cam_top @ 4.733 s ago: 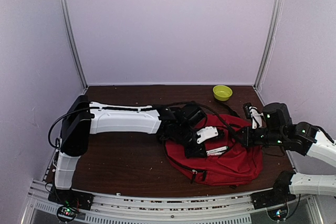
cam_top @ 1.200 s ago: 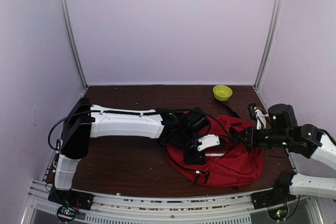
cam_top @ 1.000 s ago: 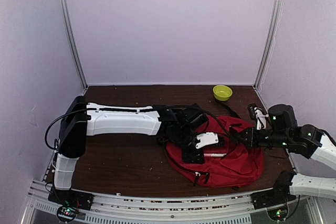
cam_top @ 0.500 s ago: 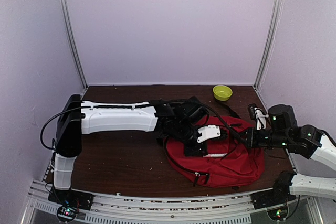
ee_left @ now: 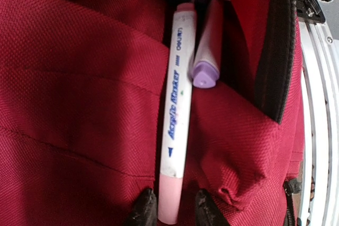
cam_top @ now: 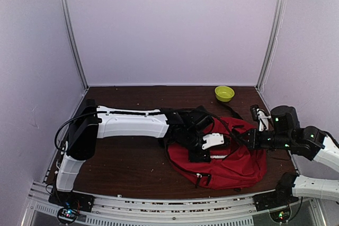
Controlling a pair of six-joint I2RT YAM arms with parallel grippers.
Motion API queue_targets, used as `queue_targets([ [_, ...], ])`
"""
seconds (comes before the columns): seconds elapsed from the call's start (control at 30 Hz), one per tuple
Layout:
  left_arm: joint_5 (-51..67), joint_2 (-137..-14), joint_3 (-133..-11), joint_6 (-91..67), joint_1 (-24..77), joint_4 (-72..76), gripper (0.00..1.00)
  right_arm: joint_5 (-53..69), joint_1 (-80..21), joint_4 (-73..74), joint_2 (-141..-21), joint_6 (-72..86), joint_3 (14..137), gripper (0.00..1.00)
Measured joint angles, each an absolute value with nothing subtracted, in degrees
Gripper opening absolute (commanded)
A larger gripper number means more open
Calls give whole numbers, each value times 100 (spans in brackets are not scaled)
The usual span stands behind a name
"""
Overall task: Pack the student bag
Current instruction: Pick up the pen from the student bag, then place the pen in the lower front pocket of the bag.
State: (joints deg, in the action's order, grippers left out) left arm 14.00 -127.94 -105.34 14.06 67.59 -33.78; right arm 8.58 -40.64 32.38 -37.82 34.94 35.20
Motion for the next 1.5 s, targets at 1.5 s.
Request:
queue_targets([
  [1.5, 2121, -13292, -11791, -1332, 6792, -3680, 0, 908, -4064, 3188, -3894, 3494, 3520, 0],
])
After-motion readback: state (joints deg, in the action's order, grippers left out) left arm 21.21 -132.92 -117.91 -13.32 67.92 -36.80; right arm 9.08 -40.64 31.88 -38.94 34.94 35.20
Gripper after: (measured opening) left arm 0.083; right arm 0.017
